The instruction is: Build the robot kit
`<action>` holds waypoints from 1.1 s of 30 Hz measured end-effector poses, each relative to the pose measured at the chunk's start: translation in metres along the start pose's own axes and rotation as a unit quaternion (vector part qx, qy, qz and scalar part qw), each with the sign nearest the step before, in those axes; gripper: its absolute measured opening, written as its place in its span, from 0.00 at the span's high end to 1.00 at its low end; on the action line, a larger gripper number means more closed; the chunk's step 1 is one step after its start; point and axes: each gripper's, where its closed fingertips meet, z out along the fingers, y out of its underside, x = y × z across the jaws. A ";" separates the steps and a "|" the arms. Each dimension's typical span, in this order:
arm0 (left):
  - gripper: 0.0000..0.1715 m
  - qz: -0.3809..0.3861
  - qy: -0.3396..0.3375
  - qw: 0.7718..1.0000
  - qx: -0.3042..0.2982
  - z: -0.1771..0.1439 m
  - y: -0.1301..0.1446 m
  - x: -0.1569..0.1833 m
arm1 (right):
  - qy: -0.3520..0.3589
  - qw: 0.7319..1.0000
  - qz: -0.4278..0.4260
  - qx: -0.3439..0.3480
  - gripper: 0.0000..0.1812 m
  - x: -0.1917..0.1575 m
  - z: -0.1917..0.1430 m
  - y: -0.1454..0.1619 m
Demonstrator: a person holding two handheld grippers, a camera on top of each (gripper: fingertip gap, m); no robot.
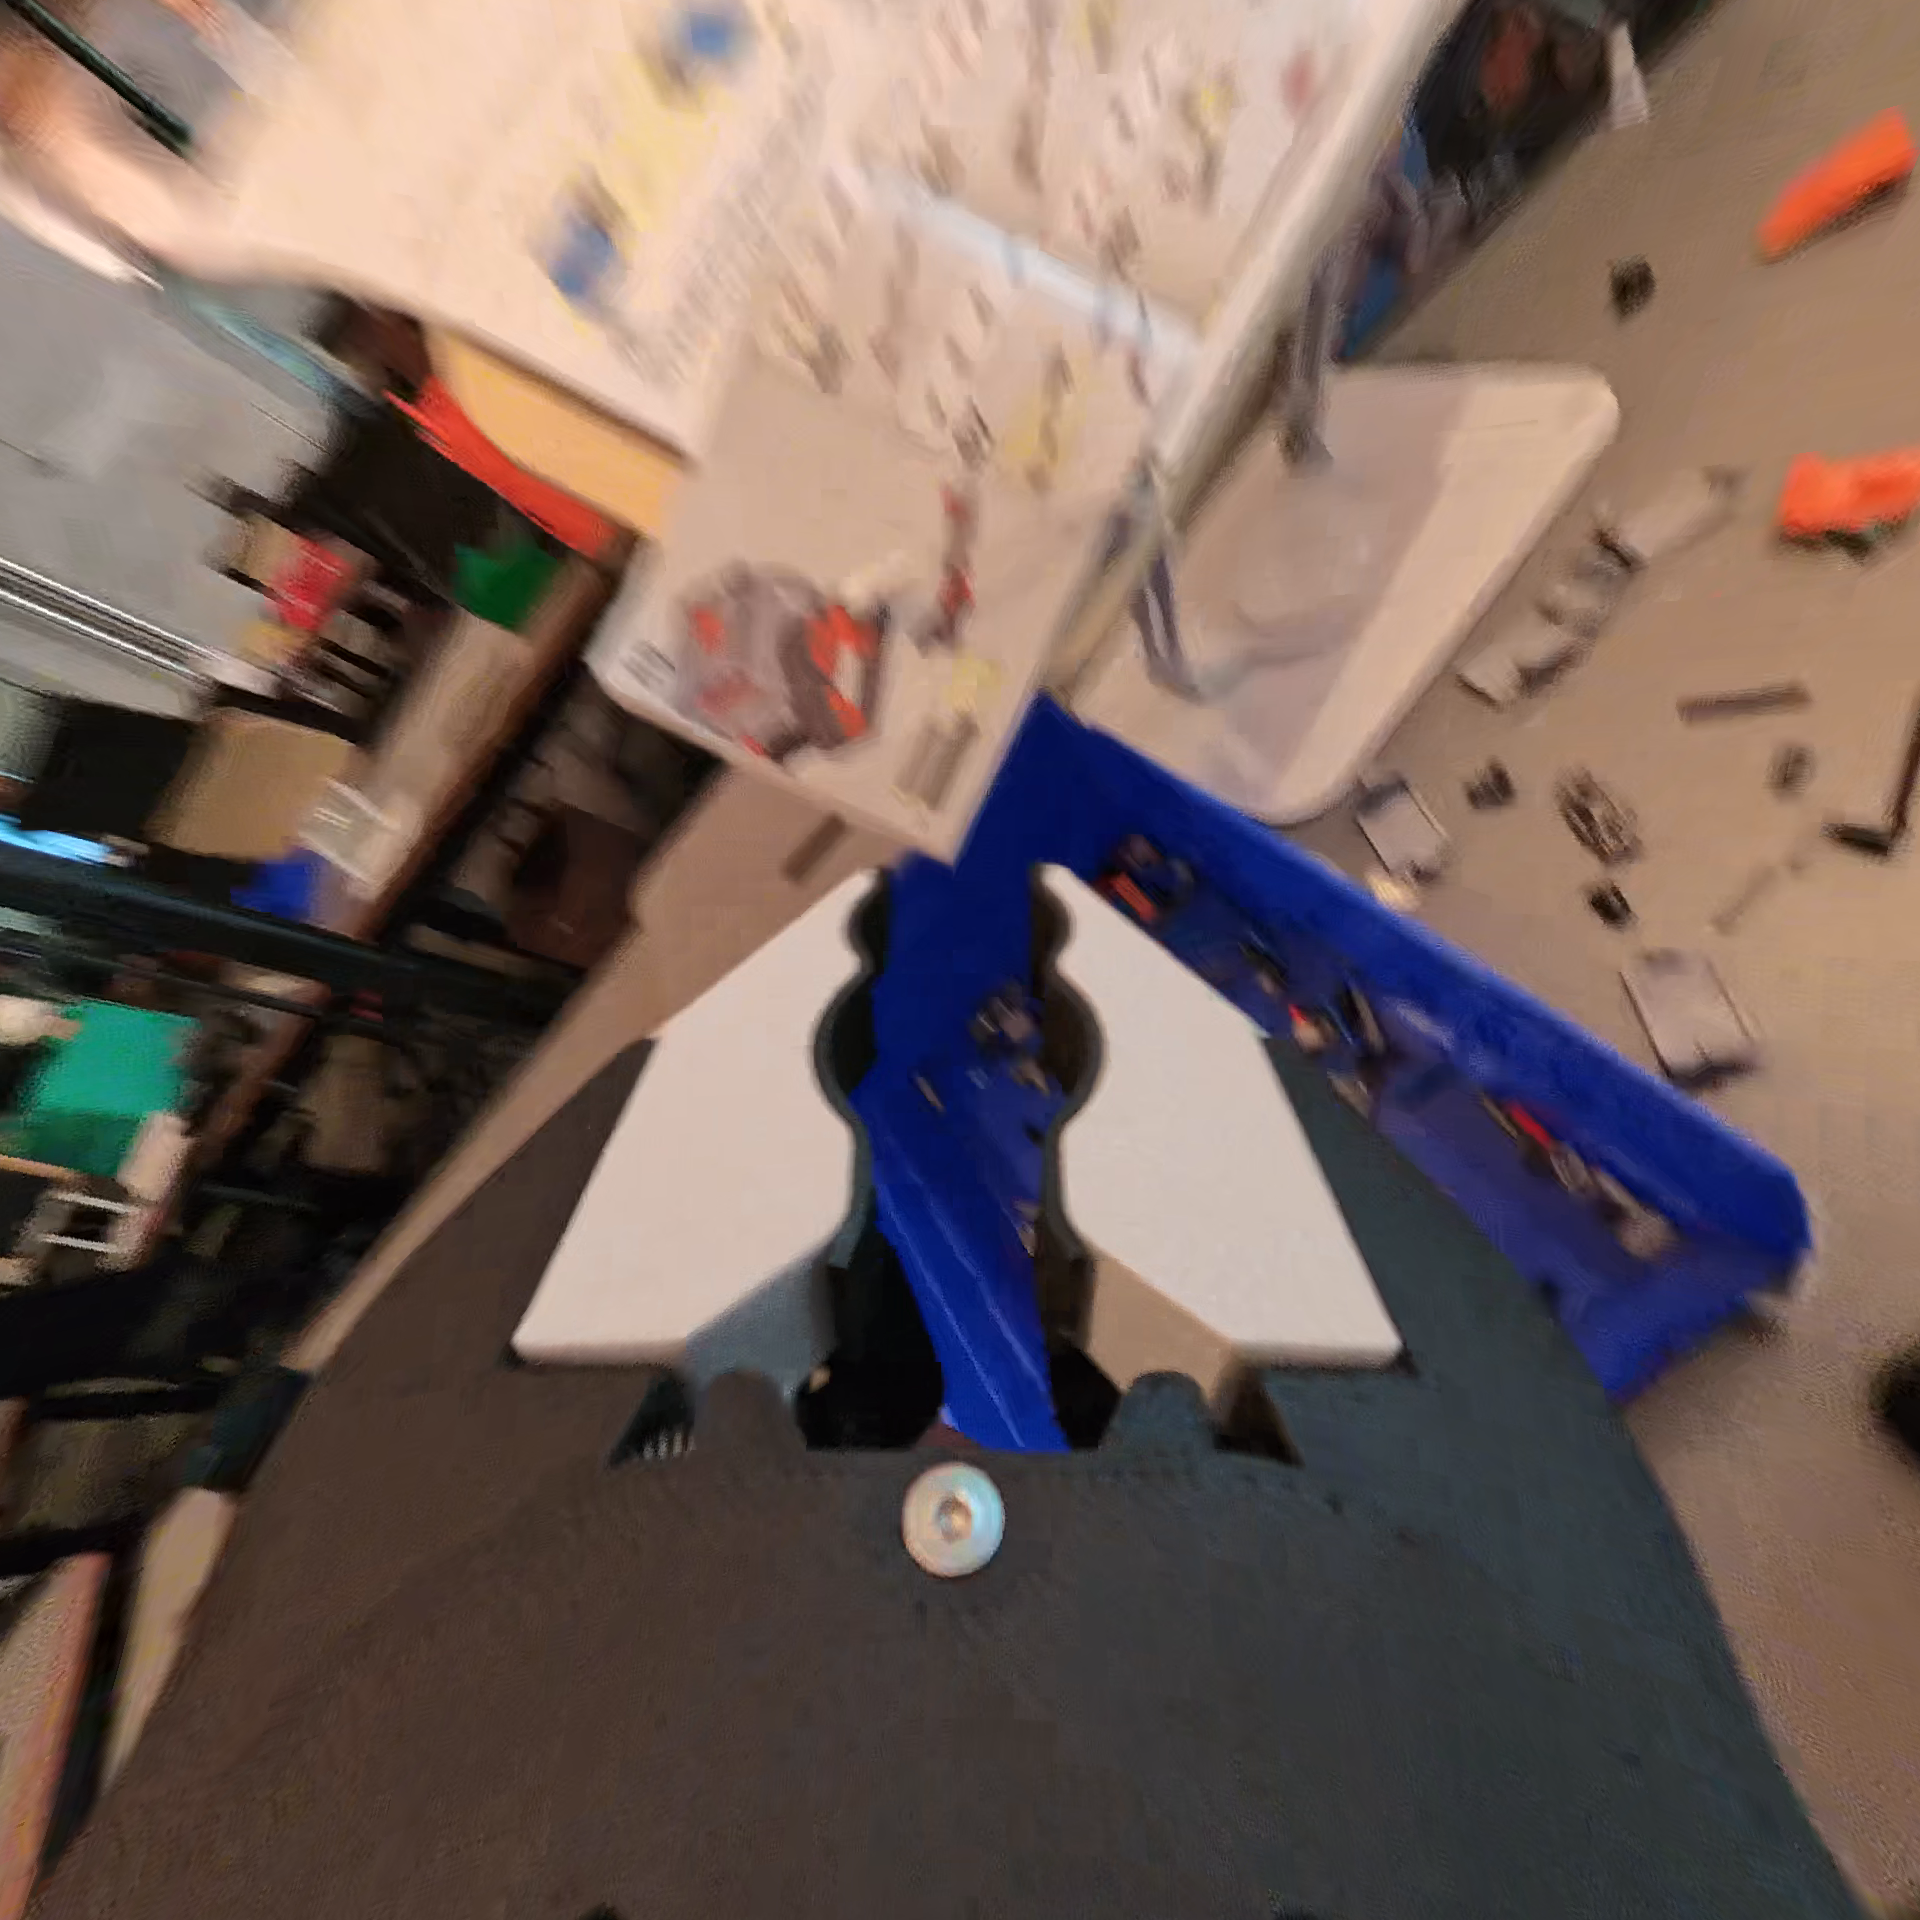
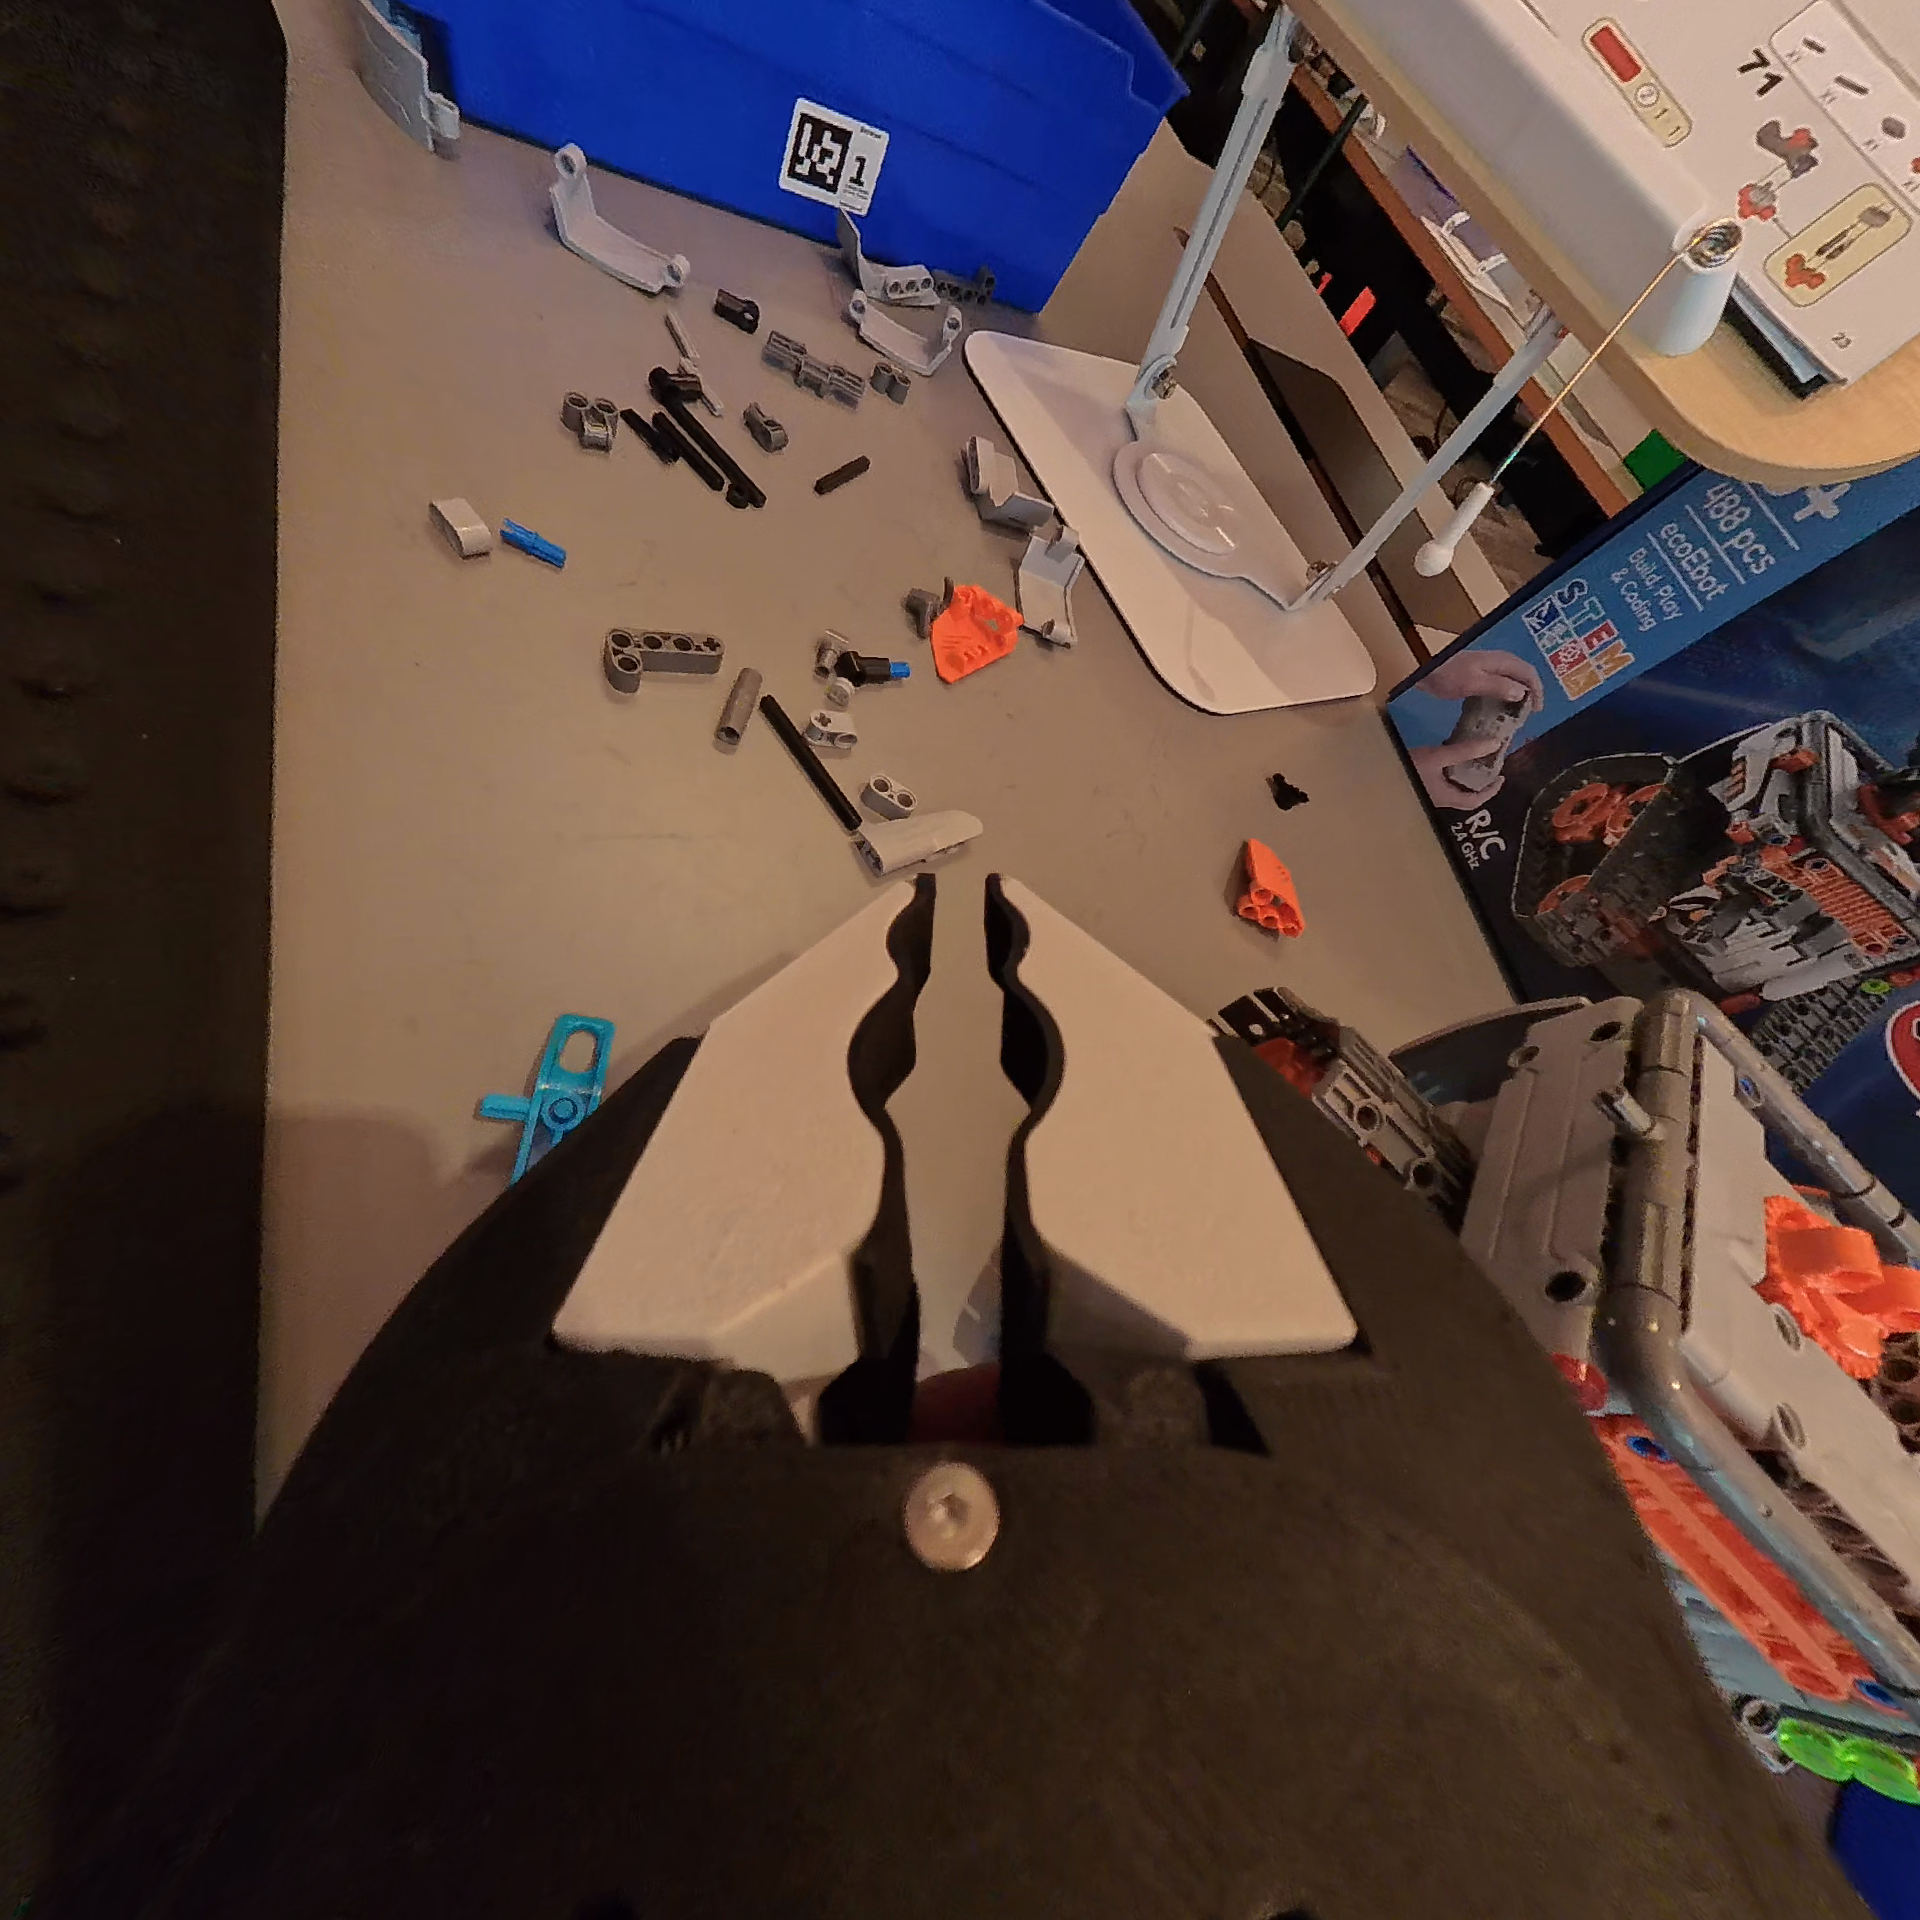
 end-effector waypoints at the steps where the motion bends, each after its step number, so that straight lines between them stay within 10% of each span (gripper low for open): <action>1: 0.77 -0.009 0.034 0.999 -0.033 0.009 0.020 0.006 | -0.001 1.000 0.002 0.000 0.96 0.000 0.000 0.000; 11: 0.70 0.024 0.203 0.952 -0.229 0.078 0.125 0.053 | -0.008 1.000 0.018 -0.005 0.94 0.001 0.002 0.006; 20: 0.72 0.020 0.285 0.916 -0.282 0.040 0.154 0.064 | -0.013 0.999 0.040 -0.010 0.94 0.005 0.004 0.013; 33: 0.78 0.140 0.294 0.848 -0.419 0.081 0.210 0.063 | -0.005 0.998 0.057 -0.027 0.94 0.011 0.009 0.024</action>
